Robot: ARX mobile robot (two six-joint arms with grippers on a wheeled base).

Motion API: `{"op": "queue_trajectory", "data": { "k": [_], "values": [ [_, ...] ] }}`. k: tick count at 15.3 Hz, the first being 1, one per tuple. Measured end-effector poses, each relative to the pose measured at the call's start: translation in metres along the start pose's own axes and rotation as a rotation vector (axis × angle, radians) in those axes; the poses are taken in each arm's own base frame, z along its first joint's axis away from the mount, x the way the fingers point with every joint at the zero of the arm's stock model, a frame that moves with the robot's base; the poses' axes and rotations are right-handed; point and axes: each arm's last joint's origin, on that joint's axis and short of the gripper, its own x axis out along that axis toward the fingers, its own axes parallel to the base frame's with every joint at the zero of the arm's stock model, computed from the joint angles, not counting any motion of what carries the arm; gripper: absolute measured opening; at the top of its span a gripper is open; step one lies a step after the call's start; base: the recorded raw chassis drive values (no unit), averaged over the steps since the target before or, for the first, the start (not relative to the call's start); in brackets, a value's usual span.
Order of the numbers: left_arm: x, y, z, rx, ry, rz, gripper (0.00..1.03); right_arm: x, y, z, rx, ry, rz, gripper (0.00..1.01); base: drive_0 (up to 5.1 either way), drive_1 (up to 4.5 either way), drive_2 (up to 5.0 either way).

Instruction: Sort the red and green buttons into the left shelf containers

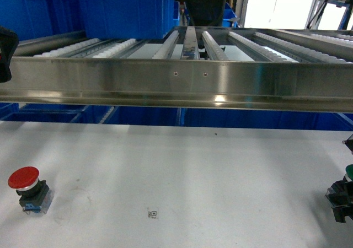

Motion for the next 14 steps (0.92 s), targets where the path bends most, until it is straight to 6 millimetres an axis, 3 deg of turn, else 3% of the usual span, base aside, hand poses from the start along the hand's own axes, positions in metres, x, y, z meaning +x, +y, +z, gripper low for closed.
{"op": "queue_trajectory", "data": {
  "k": [4,6,8,10,11,13,14],
  "values": [
    [0.0,0.0,0.0,0.0,0.0,0.0,0.98,-0.017,0.002,-0.015,0.008,-0.056,-0.013,0.27,0.0,0.0,0.0],
    [0.0,0.0,0.0,0.0,0.0,0.0,0.98,-0.052,0.004,-0.018,-0.007,-0.183,-0.037,0.27,0.0,0.0,0.0],
    [0.0,0.0,0.0,0.0,0.0,0.0,0.98,-0.065,0.006,-0.019,-0.015,-0.234,-0.047,0.27,0.0,0.0,0.0],
    [0.0,0.0,0.0,0.0,0.0,0.0,0.98,-0.109,0.02,-0.035,-0.037,-0.33,-0.037,0.27,0.0,0.0,0.0],
    [0.0,0.0,0.0,0.0,0.0,0.0,0.98,-0.128,0.029,-0.052,-0.039,-0.328,-0.02,0.27,0.0,0.0,0.0],
    [0.0,0.0,0.0,0.0,0.0,0.0,0.98,-0.151,0.038,-0.069,-0.046,-0.358,-0.026,0.27,0.0,0.0,0.0],
    [0.0,0.0,-0.001,-0.004,0.008,-0.001,0.98,-0.156,0.038,-0.064,-0.059,-0.408,-0.036,0.27,0.0,0.0,0.0]
  ]
}}
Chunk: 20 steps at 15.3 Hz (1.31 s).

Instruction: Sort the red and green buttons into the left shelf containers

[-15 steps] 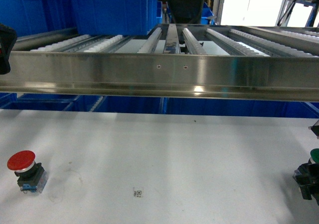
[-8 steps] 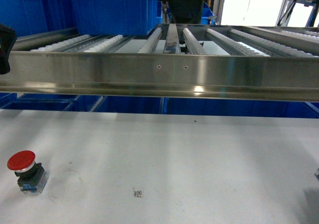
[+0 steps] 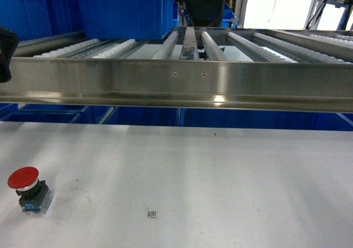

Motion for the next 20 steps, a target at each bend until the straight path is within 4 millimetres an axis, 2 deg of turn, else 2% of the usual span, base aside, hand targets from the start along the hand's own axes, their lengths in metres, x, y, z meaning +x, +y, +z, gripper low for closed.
{"op": "queue_trajectory", "data": {
  "k": [3,7,11,16,20],
  "values": [
    [-0.011,-0.01,-0.005,-0.032,0.075,0.01,0.98,0.002,-0.001,0.002,0.001,0.003,0.001,0.27,0.0,0.0,0.0],
    [-0.002,-0.011,-0.028,-0.041,0.137,0.085,0.98,0.001,-0.001,0.002,0.001,0.002,0.0,0.27,0.0,0.0,0.0],
    [0.006,-0.017,-0.056,-0.034,0.253,0.072,0.98,0.001,-0.001,0.002,0.001,0.002,0.0,0.27,0.0,0.0,0.0],
    [0.008,-0.017,-0.061,-0.032,0.262,0.08,0.98,0.001,-0.001,0.002,0.001,0.002,0.0,0.27,0.0,0.0,0.0],
    [0.017,-0.009,-0.085,-0.029,0.346,0.12,0.98,0.001,-0.001,0.002,0.001,0.002,0.0,0.27,0.0,0.0,0.0]
  ]
}}
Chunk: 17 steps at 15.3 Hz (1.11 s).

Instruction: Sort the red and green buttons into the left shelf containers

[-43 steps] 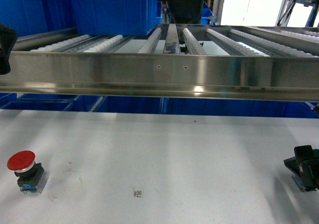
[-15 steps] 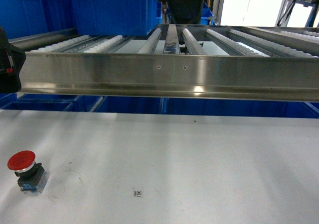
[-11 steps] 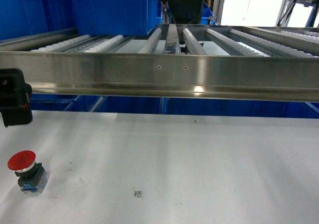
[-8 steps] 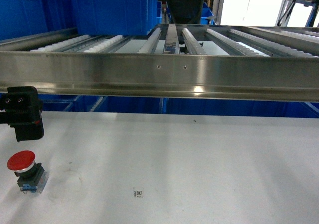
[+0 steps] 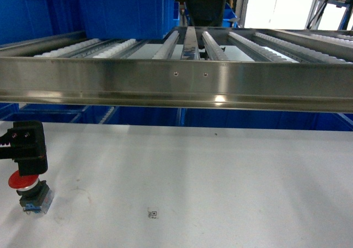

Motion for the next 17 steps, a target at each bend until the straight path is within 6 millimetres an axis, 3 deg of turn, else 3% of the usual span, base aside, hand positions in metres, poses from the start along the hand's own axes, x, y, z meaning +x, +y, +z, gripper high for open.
{"op": "queue_trajectory", "data": {
  "k": [9,15,17],
  "values": [
    [0.028,-0.006,-0.025,0.002,0.113,-0.029,0.98,0.0,0.0,0.0,0.0,0.0,0.0,0.27,0.0,0.0,0.0],
    [0.046,0.003,-0.042,-0.045,0.155,-0.045,0.98,0.0,0.0,0.0,0.0,0.0,0.0,0.27,0.0,0.0,0.0],
    [0.053,0.0,-0.038,-0.052,0.14,-0.067,0.98,0.0,0.0,0.0,0.0,0.0,0.0,0.27,0.0,0.0,0.0]
  ]
}}
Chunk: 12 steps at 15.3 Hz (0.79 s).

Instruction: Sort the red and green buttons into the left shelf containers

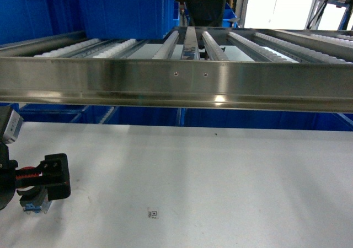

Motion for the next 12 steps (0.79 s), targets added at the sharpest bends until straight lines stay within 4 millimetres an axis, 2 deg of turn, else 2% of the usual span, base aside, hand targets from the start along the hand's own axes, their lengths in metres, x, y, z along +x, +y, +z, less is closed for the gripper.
{"op": "queue_trajectory", "data": {
  "k": [2,6,12],
  "values": [
    [0.006,0.0,0.003,-0.004,-0.01,-0.003,0.98,0.0,0.0,0.0,0.0,0.0,0.0,0.27,0.0,0.0,0.0],
    [0.012,-0.001,-0.004,0.013,0.018,0.011,0.98,0.0,0.0,0.0,0.0,0.0,0.0,0.27,0.0,0.0,0.0],
    [0.011,-0.017,-0.018,0.105,0.037,0.024,0.98,0.0,0.0,0.0,0.0,0.0,0.0,0.27,0.0,0.0,0.0]
  ]
}}
